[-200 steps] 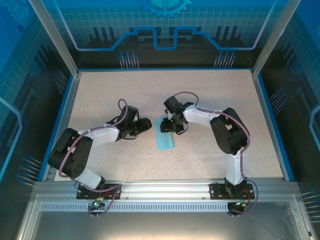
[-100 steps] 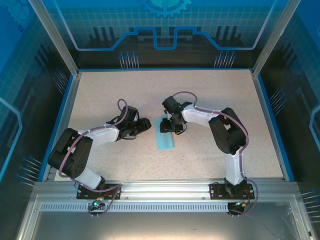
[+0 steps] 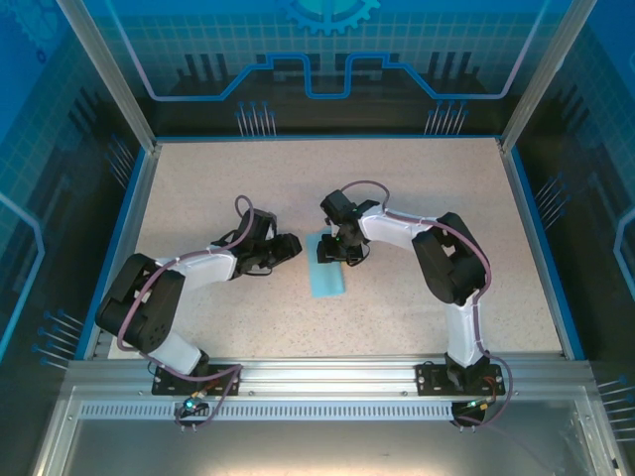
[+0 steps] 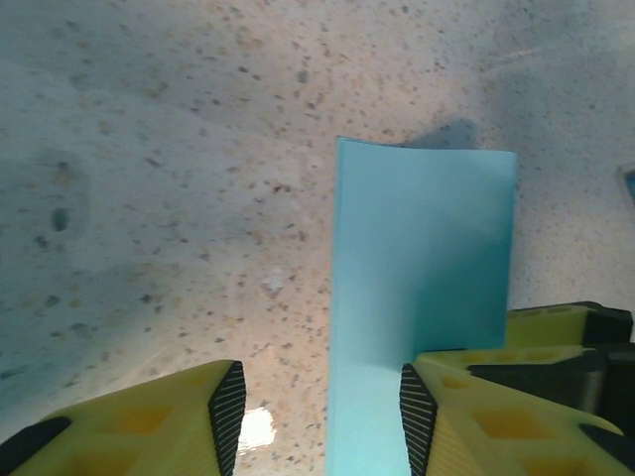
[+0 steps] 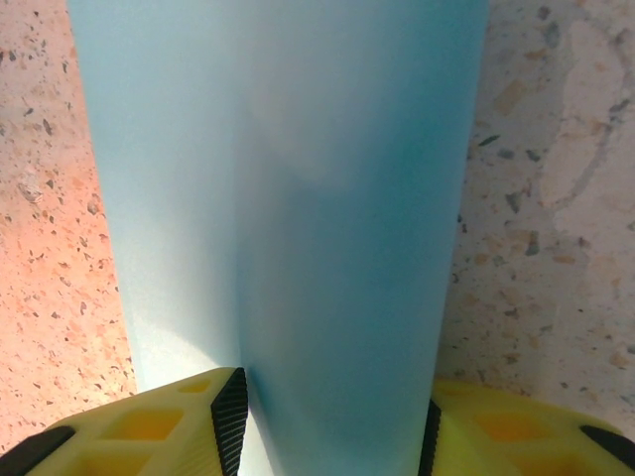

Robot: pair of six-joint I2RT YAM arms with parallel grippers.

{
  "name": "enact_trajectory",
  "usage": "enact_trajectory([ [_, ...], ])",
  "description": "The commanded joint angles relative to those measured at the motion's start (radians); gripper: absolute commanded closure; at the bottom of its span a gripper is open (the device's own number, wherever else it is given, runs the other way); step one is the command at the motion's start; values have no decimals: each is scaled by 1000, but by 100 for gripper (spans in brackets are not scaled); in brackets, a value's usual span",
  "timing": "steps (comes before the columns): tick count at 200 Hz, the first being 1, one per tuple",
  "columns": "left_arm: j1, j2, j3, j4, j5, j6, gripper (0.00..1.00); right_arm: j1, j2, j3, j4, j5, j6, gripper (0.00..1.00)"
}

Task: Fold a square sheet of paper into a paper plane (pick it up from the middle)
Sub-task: Hold the square sheet of paper at the center of the table.

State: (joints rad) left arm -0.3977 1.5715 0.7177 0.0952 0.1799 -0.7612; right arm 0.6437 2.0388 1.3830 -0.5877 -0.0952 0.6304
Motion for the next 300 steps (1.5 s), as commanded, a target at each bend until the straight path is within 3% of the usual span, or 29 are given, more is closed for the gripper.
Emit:
enact_trajectory([
  [1, -8, 32, 9, 52, 80, -10, 55, 17, 118, -36, 2, 58, -20, 52],
  [101, -29, 125, 65, 95, 159, -18, 72, 18, 145, -30, -1, 57, -17, 52],
  [179, -38, 197, 113, 86, 168, -35, 95, 19, 153, -31, 0, 52, -6, 52],
  [300, -39, 226, 125, 79, 164, -34, 97, 19, 176, -34, 6, 41, 22, 51],
])
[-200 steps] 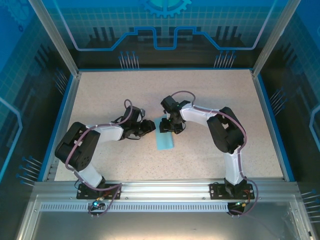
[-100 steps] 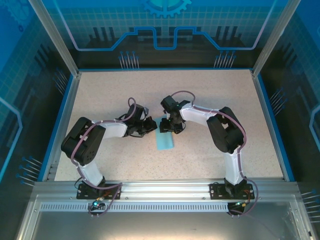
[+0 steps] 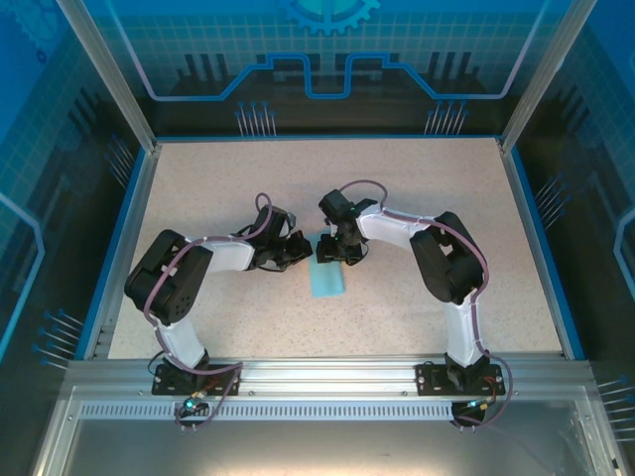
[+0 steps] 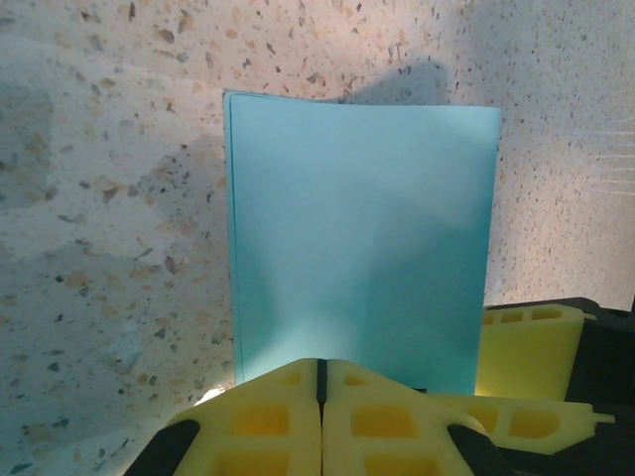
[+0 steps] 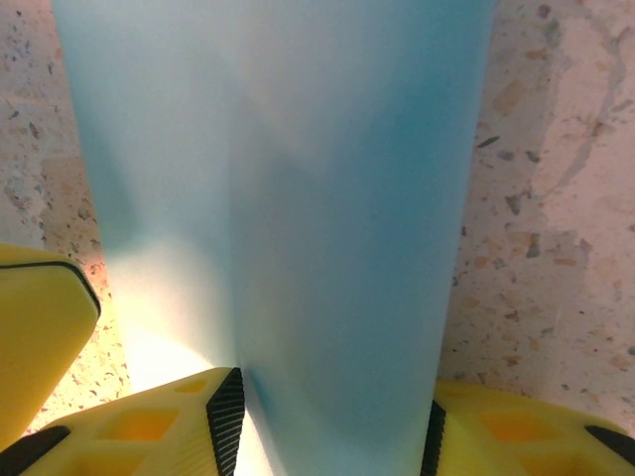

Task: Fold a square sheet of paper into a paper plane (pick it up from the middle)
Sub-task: Hold the square sheet of paper at the center of the table.

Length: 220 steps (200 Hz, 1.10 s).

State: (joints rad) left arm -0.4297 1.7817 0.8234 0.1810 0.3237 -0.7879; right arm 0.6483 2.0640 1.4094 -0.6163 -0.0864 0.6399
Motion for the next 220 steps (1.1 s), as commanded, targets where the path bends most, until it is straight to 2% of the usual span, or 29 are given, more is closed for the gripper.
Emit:
enact_trajectory([
  [1, -6, 15, 19, -6, 20, -7, 96, 14, 151, -60, 35, 33, 12, 51],
  [129, -7, 35, 23, -15, 18, -6, 98, 13, 173, -59, 36, 24, 27, 48],
  [176, -7, 46, 39, -85, -10, 8, 99, 14, 173, -57, 39, 15, 32, 48],
  [200, -7, 54, 42, -125, -33, 17, 99, 13, 142, -40, 37, -13, 33, 48],
  [220, -7, 61, 42, -149, -47, 22, 100, 3, 51, -36, 57, -49, 38, 47],
])
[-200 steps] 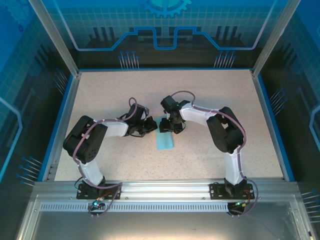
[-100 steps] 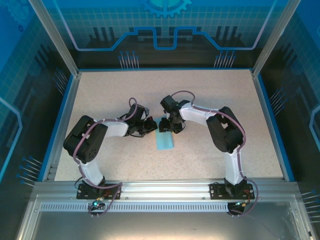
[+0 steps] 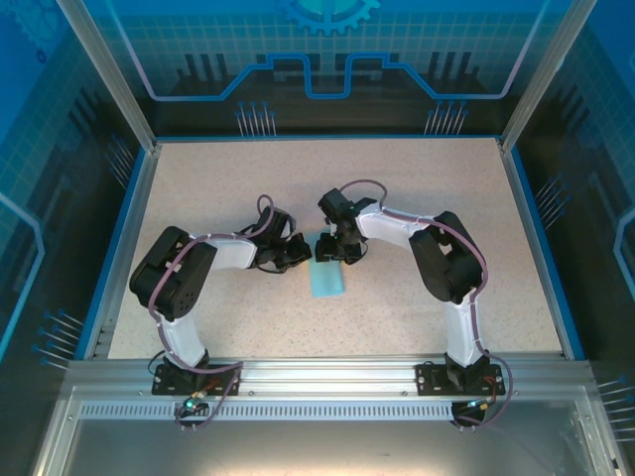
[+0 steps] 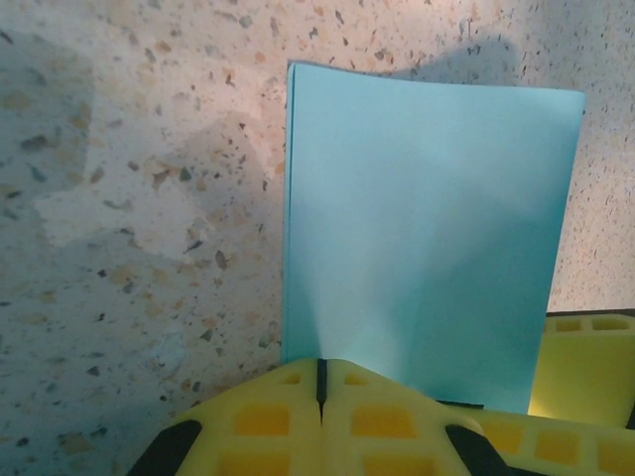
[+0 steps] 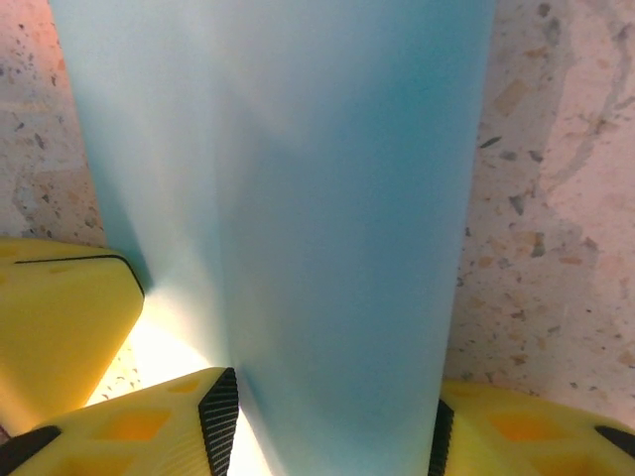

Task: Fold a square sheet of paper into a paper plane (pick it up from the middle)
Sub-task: Hold the square sheet of paper at the center of the table, then fold the square sheet of paper in half at the center of the table.

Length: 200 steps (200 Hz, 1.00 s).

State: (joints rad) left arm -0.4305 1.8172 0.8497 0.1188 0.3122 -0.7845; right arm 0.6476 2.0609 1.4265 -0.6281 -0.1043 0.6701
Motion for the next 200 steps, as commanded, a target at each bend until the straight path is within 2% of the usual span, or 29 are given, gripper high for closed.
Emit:
enact_trajectory([
  [1, -7, 25, 15, -88, -36, 19, 100, 3, 51, -54, 71, -33, 8, 46],
  [10, -6, 29, 14, -98, -41, 21, 100, -8, -7, -59, 86, -49, 10, 45],
  [19, -6, 32, 15, -106, -44, 25, 100, -22, -61, -67, 99, -58, 15, 36],
  [30, -6, 37, 17, -112, -48, 27, 100, -45, -123, -83, 130, -83, 10, 31],
  [59, -6, 44, 18, -119, -46, 30, 100, -68, -212, -103, 168, -124, -62, 27],
  [75, -7, 49, 24, -123, -47, 31, 100, -68, -205, -90, 156, -161, -116, 32],
  [97, -6, 52, 25, -127, -46, 32, 100, -66, -177, -90, 171, -243, -142, 50],
  [125, -7, 53, 31, -147, -57, 37, 100, -57, -134, -93, 184, -279, -148, 62],
  [153, -7, 46, 45, -185, -81, 57, 100, -70, -112, -117, 214, -295, -136, 66],
  [200, -7, 49, 61, -211, -85, 78, 100, -99, -101, -175, 259, -318, -120, 68],
])
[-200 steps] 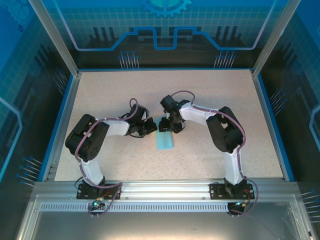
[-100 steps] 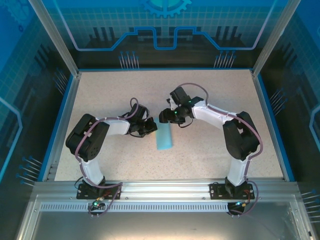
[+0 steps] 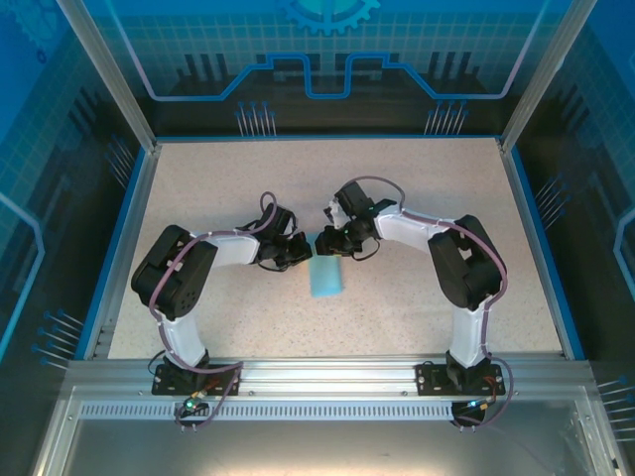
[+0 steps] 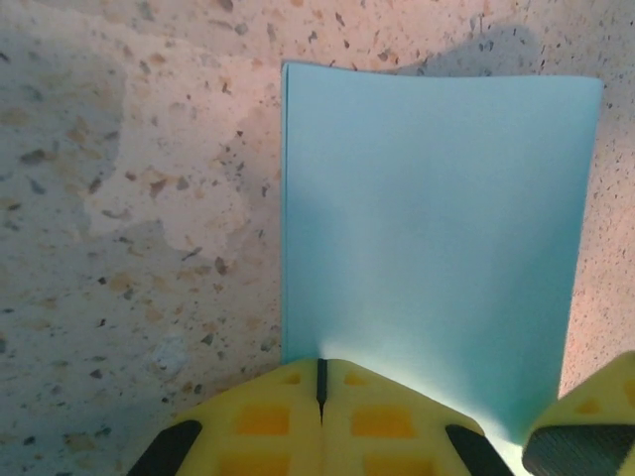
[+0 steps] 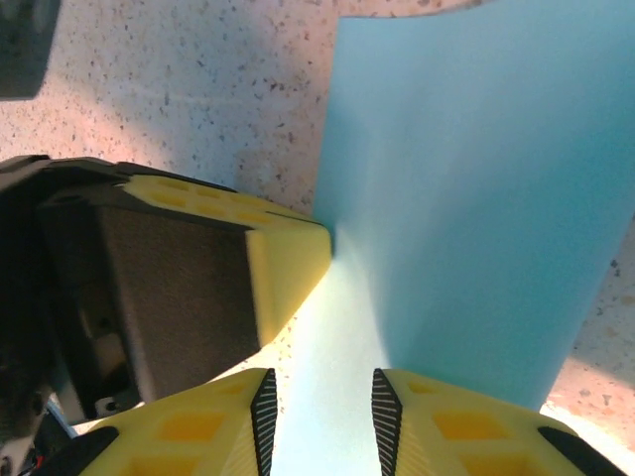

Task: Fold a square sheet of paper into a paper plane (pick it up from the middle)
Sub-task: Fold the square sheet of paper in half at the center of the table.

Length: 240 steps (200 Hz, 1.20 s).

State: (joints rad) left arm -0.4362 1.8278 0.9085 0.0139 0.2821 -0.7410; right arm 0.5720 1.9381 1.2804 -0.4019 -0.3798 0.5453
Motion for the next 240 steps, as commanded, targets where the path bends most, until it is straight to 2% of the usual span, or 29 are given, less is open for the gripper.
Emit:
enact_trajectory([
  [1, -1, 38, 3, -106, -55, 35, 100, -24, 22, -30, 34, -43, 5, 68],
  [86, 0, 62, 33, -140, -71, 54, 100, -47, 53, -92, 103, -82, 34, 69],
  [141, -1, 64, 35, -161, -85, 64, 100, -58, -55, -204, 184, -181, 53, 69],
  [189, 0, 68, 32, -155, -86, 59, 100, -58, -50, -295, 192, -163, 56, 70],
  [211, -1, 72, 32, -153, -86, 55, 100, -59, -37, -296, 161, -132, 56, 74],
  [240, 0, 72, 33, -152, -86, 51, 100, -36, -109, -307, 158, -150, 54, 75],
])
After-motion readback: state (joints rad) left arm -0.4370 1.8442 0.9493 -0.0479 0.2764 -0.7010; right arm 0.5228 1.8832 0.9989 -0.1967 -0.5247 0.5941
